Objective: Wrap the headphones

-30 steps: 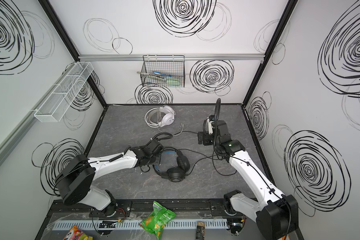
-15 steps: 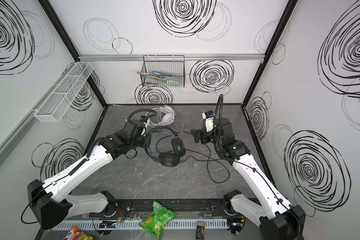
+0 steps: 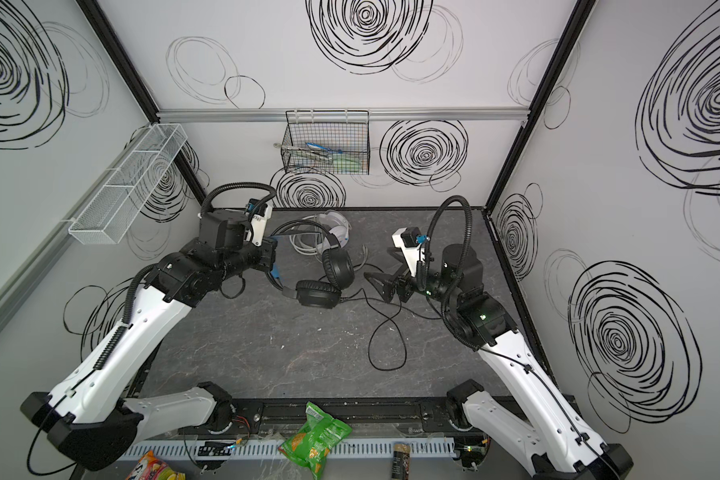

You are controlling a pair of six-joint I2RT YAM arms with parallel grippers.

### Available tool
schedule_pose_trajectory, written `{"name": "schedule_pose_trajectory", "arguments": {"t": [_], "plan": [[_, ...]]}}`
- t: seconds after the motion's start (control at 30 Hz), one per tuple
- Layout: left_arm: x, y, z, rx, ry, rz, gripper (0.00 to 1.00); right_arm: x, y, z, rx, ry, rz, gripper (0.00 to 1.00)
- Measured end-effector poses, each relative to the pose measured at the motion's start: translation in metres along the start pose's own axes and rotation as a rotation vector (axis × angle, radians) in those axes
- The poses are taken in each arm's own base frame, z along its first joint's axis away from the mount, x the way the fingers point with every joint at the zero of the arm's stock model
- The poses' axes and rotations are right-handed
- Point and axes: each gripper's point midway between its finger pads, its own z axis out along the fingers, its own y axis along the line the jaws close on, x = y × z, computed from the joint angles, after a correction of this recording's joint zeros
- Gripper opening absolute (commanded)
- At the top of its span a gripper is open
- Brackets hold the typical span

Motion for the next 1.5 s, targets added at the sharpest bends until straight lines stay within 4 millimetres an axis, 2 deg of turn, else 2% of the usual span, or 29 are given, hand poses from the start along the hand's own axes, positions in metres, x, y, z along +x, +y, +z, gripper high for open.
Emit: {"name": "schedule_pose_trajectory", "arguments": {"t": [0.2,0.37,0.57,0.67,0.83,0.9,1.0,1.1,1.23,1.37,1.5], "plan": [[-0.018,0.004,-0.011,0.009,-0.045,-0.023,0.00,0.014,0.022,0.005,-0.093,0.035,-0.006,0.97],[-0.034,0.001,-0.022,0.030,-0.090,-0.038,0.00,0.022,0.032,0.009,-0.131,0.054,-0.005,0.97],[-0.037,0.001,-0.025,0.034,-0.105,-0.039,0.00,0.015,0.033,0.011,-0.128,0.035,0.011,0.97],[-0.028,0.004,-0.026,0.024,-0.119,-0.021,0.00,-0.001,0.031,0.007,-0.101,0.008,0.025,0.97],[-0.004,0.005,-0.023,0.014,-0.133,0.065,0.00,-0.059,0.018,-0.006,0.005,-0.064,0.059,0.97],[0.003,-0.002,-0.021,0.031,-0.145,0.116,0.00,-0.080,0.008,-0.006,0.037,-0.081,0.082,0.97],[0.010,-0.021,-0.024,0.077,-0.186,0.207,0.00,-0.092,-0.008,0.002,0.055,-0.057,0.142,0.97],[0.013,-0.044,-0.032,0.127,-0.249,0.307,0.00,-0.089,-0.018,0.019,0.032,-0.002,0.213,0.97],[0.011,-0.071,-0.039,0.168,-0.322,0.419,0.00,-0.066,-0.020,0.041,-0.027,0.099,0.320,0.97],[0.007,-0.085,-0.037,0.166,-0.365,0.473,0.00,-0.052,-0.013,0.052,-0.093,0.154,0.406,0.97],[0.005,-0.093,-0.026,0.145,-0.379,0.505,0.00,-0.044,0.000,0.056,-0.167,0.178,0.464,0.97]]}}
